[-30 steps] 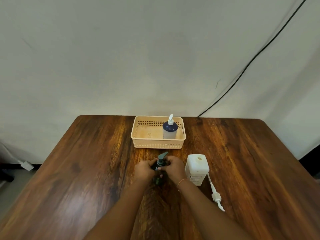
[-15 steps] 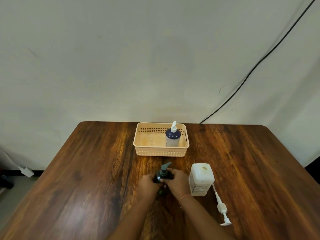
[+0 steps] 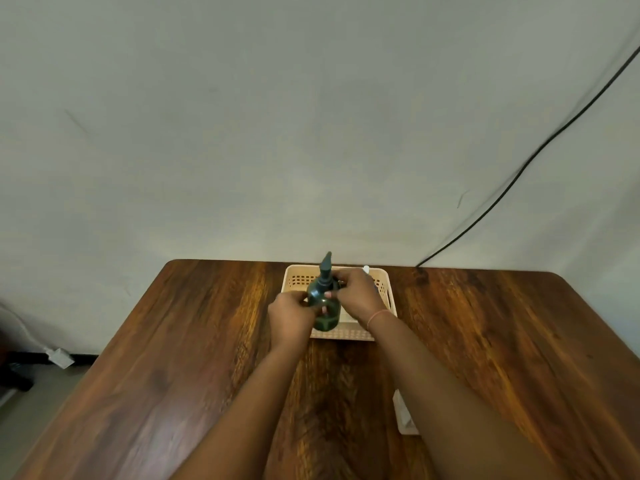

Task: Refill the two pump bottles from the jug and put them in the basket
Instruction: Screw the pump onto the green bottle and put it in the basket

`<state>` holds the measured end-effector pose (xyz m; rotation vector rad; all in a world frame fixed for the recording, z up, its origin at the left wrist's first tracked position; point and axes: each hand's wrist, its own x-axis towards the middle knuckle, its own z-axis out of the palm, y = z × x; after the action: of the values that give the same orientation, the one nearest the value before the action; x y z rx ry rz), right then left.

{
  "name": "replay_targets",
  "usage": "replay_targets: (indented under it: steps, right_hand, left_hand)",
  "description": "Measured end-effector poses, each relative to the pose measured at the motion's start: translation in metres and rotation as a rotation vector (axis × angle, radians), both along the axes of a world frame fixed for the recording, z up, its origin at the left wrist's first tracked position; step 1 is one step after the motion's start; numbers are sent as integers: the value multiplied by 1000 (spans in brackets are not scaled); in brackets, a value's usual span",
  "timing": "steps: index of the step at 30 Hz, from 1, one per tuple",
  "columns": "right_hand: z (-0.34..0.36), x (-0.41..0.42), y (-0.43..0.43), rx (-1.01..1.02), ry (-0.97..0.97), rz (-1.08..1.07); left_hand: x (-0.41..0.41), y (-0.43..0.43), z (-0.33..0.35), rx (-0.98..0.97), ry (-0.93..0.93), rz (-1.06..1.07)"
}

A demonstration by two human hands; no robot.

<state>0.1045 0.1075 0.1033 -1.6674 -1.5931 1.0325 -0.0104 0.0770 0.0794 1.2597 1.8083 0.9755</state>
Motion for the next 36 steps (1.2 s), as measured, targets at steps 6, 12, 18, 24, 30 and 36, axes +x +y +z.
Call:
replay_targets:
  steps: [6,12,18,24,30,36]
  right_hand:
    - [-5,-12,53,-5,-50,-17]
    - [-47,-12,71,-160,-104,3]
    - [-70,-12,79,-200,-124,26]
    - [-82,-14,82,-231,-130,87]
    - [-76,-7,74,-227,-84,95]
    - [-48,0,31,-19,-19,-94]
  left_hand:
    - [-3,53,-12,-95,-129,-33]
    - [-3,64,-50,-257,-354,-112]
    - [0,69,-68,-322,-517,-126]
    - [0,72,-76,-343,-556,-113]
    - [-1,68,-73,-317,-531,-81]
    - [13,37,-61,-73,-372,51]
